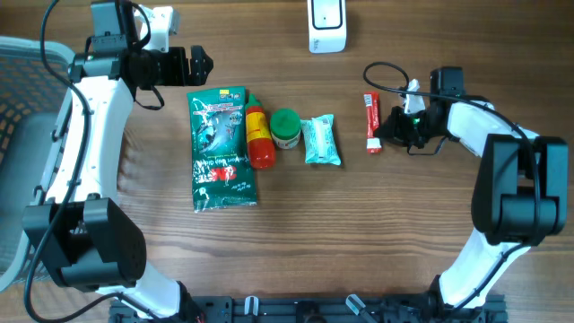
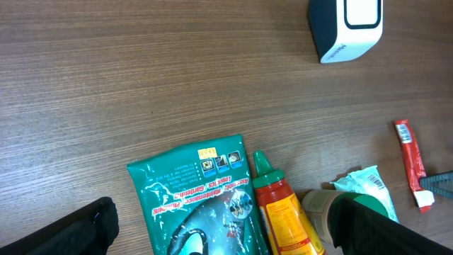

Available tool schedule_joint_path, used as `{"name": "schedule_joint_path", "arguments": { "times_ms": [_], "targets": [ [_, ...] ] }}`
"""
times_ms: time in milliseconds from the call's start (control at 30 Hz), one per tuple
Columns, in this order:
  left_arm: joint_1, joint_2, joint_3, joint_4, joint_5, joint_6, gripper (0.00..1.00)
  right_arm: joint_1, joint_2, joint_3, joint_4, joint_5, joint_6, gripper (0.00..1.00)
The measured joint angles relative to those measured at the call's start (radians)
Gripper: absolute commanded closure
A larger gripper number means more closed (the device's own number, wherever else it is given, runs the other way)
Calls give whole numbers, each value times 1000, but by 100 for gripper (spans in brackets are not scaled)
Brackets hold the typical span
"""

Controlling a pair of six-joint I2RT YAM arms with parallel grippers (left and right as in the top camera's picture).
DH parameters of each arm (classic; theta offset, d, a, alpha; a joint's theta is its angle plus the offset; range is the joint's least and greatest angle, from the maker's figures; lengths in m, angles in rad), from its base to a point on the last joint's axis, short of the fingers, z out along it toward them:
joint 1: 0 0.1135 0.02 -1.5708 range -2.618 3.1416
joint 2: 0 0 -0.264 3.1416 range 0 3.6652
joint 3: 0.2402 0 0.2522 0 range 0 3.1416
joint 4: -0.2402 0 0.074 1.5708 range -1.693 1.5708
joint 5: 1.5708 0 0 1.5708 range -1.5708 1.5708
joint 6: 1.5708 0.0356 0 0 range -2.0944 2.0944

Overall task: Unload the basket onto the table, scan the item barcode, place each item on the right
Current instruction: 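Lift the Nescafe stick up toward the white scanner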

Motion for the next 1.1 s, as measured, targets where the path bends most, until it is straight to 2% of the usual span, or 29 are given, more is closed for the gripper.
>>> {"name": "schedule_joint_path", "arguments": {
  "times_ms": [200,333,500,600,700,800,967,1100],
  "targets": [
    [0,0,0,0,0,0,0,3,-212,-4,15,-64,-28,96],
    [0,0,0,0,0,0,0,3,-286,-4,66,-184,-63,96],
    [0,0,0,0,0,0,0,3,-457,-4,70,-278,-62,96],
    [0,0,0,0,0,0,0,3,-551,-4,66,-298,-51,96],
    [0,0,0,0,0,0,0,5,-565,-4,55,-278,-34,96],
    [0,0,0,0,0,0,0,40,-565,-4,50,-152,11,96],
    [0,0,0,0,0,0,0,183,-558,18,31,211,39,96],
    [0,0,0,1,0,0,0,256,-423,175,23,510,-10,96]
  ]
}}
